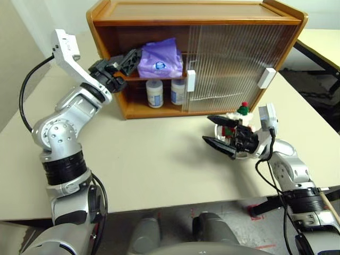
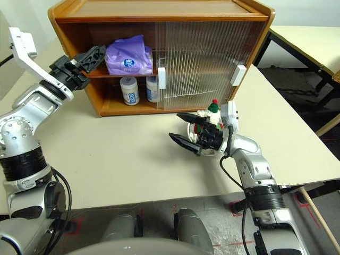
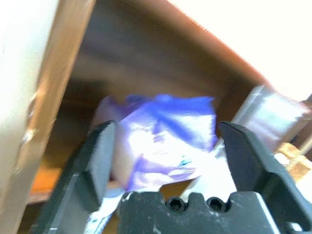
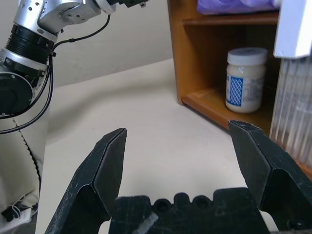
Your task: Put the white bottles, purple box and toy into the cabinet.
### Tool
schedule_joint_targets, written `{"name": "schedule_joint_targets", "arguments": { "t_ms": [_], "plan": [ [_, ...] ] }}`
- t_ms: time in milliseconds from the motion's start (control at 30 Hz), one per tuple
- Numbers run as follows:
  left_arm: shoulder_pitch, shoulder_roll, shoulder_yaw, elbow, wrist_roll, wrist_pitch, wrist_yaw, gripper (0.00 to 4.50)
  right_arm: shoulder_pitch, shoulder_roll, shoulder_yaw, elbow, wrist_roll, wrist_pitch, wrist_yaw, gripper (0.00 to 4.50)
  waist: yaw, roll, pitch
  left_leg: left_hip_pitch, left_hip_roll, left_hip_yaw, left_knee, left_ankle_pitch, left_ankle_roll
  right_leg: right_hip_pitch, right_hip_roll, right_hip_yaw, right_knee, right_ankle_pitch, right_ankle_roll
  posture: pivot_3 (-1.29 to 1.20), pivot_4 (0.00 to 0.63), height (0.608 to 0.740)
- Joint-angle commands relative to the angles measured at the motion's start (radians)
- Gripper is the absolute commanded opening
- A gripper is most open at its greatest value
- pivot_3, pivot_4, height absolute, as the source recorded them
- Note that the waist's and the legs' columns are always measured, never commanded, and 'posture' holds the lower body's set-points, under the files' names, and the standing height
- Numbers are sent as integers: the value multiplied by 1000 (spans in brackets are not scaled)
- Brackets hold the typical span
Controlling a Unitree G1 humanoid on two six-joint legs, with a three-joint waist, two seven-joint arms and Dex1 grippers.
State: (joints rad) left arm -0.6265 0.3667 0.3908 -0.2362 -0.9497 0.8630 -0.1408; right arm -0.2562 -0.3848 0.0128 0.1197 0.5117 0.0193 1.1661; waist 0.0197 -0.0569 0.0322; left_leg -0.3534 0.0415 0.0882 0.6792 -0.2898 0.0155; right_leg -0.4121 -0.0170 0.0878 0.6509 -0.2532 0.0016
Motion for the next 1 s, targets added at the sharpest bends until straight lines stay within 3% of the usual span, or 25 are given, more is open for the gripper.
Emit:
{"name": "schedule_joint_targets", "arguments": {
  "t_ms": [33,100,300,467,1000],
  "plan": [
    [19,50,-31,-66,-1,-79,-173,3176,-5,-7,0,9,-4,4,13,4500,-1,0,0,0,0,0,0,0,0,0,0,0,0,0,0,143,0,740],
    [40,75,-81,-87,24,-112,-267,2429,-6,-9,0,11,-5,5,17,4500,-1,0,0,0,-1,1,0,0,0,0,0,0,0,-2,-2,143,0,740],
    [87,67,-221,0,121,-124,-310,91,-4,-7,-2,9,-8,3,15,4500,-1,1,0,0,-1,1,0,2,4,0,0,1,0,-3,-1,127,0,740],
    [55,50,-281,135,247,-211,-336,37,9,-3,-1,-4,-11,3,2,4500,-3,1,0,0,0,1,0,3,5,0,0,1,0,-4,1,109,0,740],
    [-270,-62,-312,816,533,-514,-418,37,15,-5,-3,-34,-13,13,-31,4500,1,1,1,0,-1,1,0,3,6,0,0,0,0,-4,0,76,0,740]
  ]
}}
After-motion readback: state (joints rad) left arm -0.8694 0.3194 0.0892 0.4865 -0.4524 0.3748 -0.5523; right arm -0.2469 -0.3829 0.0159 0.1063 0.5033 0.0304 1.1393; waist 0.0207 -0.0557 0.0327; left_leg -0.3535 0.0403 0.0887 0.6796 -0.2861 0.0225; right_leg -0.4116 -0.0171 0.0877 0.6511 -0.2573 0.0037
